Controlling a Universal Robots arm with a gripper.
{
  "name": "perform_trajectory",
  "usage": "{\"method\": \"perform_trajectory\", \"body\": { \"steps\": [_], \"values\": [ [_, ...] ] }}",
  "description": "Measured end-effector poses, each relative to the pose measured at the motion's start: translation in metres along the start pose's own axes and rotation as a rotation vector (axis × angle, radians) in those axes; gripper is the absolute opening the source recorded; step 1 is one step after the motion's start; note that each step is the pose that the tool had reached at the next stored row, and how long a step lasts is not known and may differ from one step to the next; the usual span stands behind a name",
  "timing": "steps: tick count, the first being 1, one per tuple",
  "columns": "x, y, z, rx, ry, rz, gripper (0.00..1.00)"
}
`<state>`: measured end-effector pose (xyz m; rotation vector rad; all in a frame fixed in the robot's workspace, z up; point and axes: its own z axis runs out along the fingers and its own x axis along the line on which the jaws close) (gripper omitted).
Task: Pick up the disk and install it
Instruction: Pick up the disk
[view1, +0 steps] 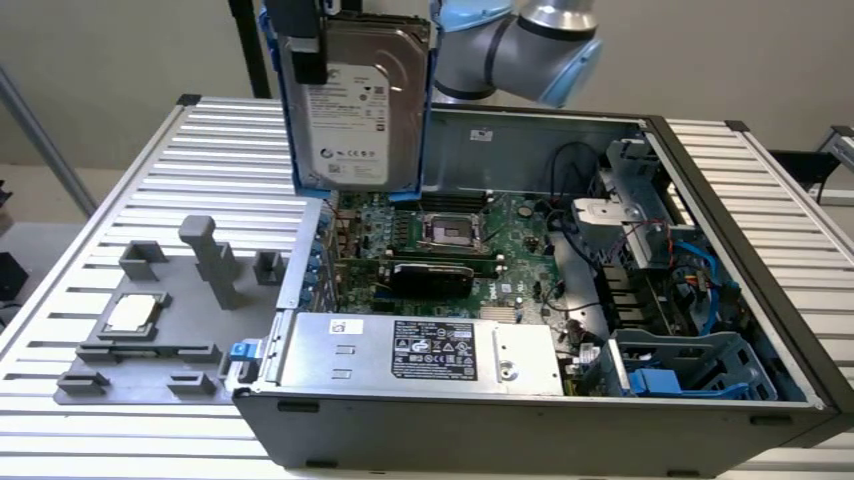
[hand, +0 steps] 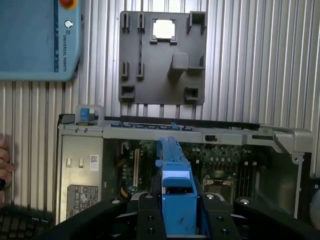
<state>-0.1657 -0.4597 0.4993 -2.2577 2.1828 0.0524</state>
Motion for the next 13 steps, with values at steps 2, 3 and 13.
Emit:
{"method": "perform_trajectory", "body": {
  "steps": [2,3,13],
  "values": [
    [0.003,-0.0089,-0.0009,-0.0003,0.0001,0.000,0.33],
    [0.005,-0.0137,-0.0014,-0.0003,0.0000,0.000,0.33],
    [0.023,-0.0583,-0.0058,-0.0012,-0.0007,0.000,0.33]
  ]
}}
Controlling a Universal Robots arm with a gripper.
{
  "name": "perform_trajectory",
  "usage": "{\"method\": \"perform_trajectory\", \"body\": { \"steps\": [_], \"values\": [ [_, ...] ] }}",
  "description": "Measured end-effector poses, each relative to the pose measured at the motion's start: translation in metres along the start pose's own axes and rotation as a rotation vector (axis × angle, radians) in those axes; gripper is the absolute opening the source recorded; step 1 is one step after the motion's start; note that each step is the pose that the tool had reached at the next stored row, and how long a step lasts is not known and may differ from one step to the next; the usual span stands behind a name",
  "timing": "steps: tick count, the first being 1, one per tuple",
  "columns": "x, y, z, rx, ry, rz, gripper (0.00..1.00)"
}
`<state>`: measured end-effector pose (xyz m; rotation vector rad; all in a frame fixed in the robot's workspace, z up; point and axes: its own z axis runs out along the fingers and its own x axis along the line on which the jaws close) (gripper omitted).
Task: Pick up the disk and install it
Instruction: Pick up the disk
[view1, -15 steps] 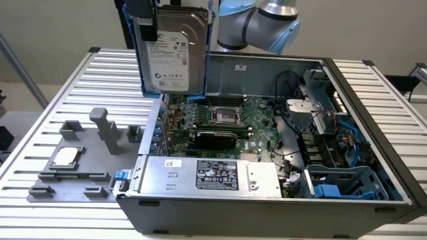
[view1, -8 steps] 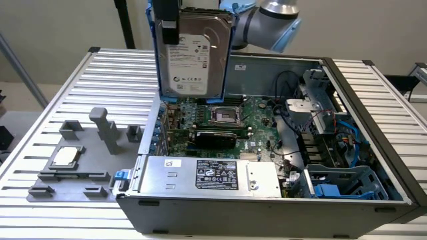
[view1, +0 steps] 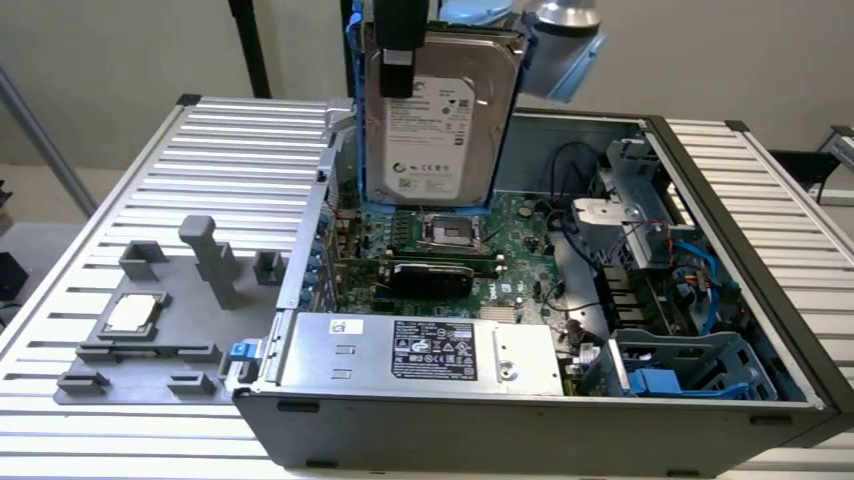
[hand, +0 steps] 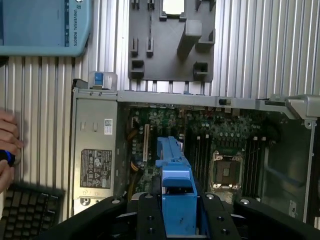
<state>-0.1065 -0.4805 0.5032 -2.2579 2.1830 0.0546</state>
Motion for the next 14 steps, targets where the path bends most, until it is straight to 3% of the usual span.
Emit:
{"method": "perform_trajectory", "body": {
  "steps": [8,14],
  "values": [
    [0.015,-0.0351,-0.0030,-0.0005,-0.0006,0.000,0.33],
    [0.028,-0.0553,-0.0042,-0.0006,-0.0009,0.000,0.33]
  ]
}}
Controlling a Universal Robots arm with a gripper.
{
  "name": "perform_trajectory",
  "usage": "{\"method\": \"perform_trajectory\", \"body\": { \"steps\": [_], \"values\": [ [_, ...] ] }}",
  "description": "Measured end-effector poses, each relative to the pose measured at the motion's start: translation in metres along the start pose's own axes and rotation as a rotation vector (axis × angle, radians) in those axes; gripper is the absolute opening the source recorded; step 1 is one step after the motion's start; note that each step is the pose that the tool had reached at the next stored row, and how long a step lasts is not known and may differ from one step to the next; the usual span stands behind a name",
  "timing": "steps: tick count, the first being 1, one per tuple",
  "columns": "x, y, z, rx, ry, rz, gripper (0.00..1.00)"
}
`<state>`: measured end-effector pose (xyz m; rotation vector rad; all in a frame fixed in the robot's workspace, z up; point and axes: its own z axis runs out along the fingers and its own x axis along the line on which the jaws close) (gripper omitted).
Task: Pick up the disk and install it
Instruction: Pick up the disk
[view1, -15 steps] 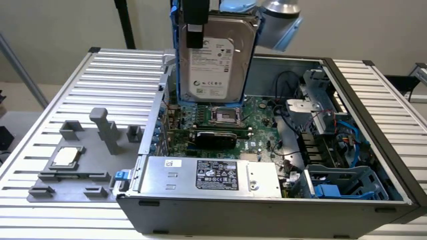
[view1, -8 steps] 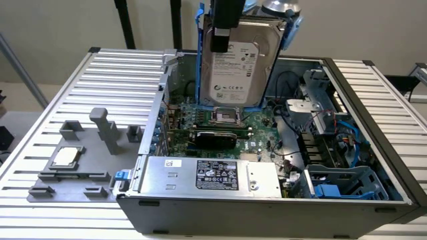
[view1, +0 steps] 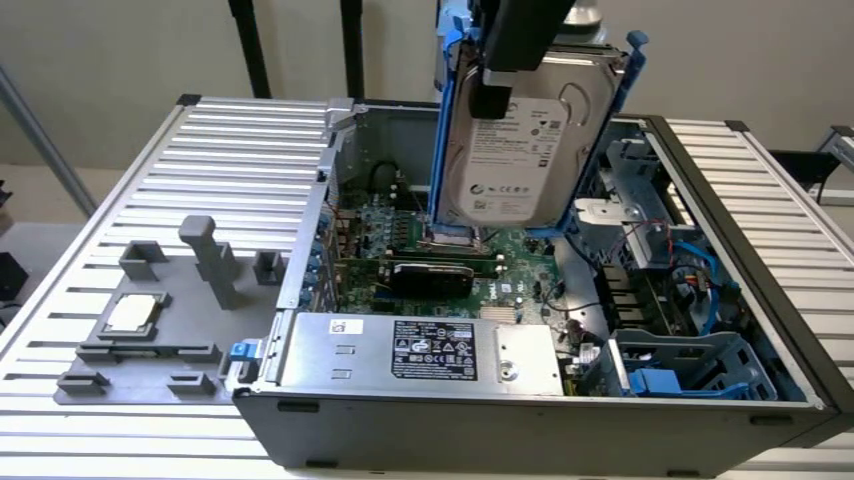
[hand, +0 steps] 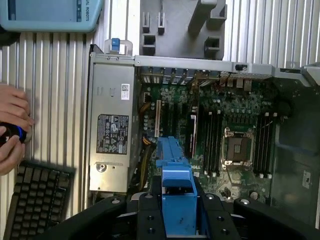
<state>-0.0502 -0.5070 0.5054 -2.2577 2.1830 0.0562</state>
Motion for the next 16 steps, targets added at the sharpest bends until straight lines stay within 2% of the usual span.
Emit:
{"method": "perform_trajectory", "body": {
  "steps": [16],
  "values": [
    [0.037,-0.0478,-0.0022,0.0000,-0.0004,0.000,0.33]
  ]
}}
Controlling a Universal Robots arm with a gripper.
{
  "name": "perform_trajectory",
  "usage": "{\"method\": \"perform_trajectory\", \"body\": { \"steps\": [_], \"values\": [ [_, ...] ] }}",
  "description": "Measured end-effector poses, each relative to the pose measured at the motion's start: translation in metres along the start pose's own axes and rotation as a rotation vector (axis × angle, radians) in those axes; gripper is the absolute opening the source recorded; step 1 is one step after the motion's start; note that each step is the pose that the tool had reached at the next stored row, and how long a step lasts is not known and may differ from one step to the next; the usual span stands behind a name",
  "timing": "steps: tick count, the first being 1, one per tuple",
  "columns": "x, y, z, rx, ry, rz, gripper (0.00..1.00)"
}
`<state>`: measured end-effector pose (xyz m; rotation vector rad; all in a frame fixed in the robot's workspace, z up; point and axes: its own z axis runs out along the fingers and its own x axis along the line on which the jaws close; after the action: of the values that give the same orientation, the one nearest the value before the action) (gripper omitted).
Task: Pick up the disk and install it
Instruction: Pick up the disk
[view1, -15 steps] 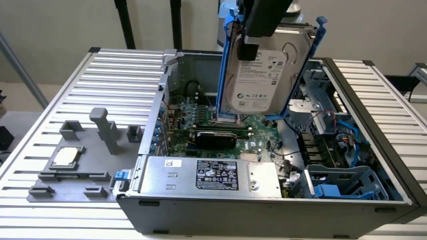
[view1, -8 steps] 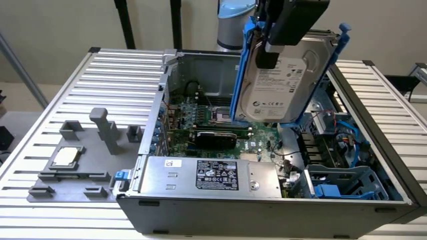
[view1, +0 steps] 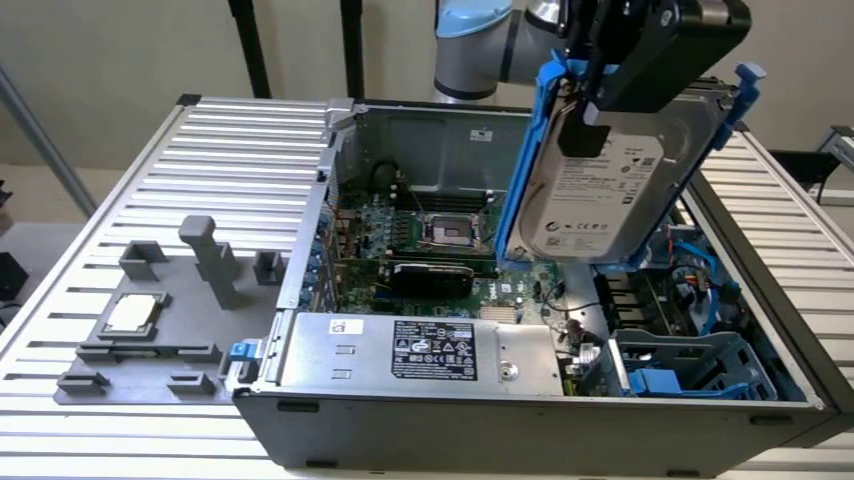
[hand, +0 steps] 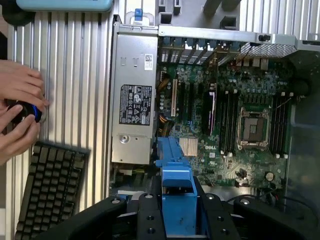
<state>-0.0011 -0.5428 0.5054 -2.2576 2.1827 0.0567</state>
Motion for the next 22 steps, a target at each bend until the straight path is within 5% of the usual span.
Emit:
{"method": "perform_trajectory", "body": {
  "steps": [22],
  "values": [
    [0.044,-0.0830,-0.0015,0.0000,-0.0002,0.000,0.33]
  ]
}}
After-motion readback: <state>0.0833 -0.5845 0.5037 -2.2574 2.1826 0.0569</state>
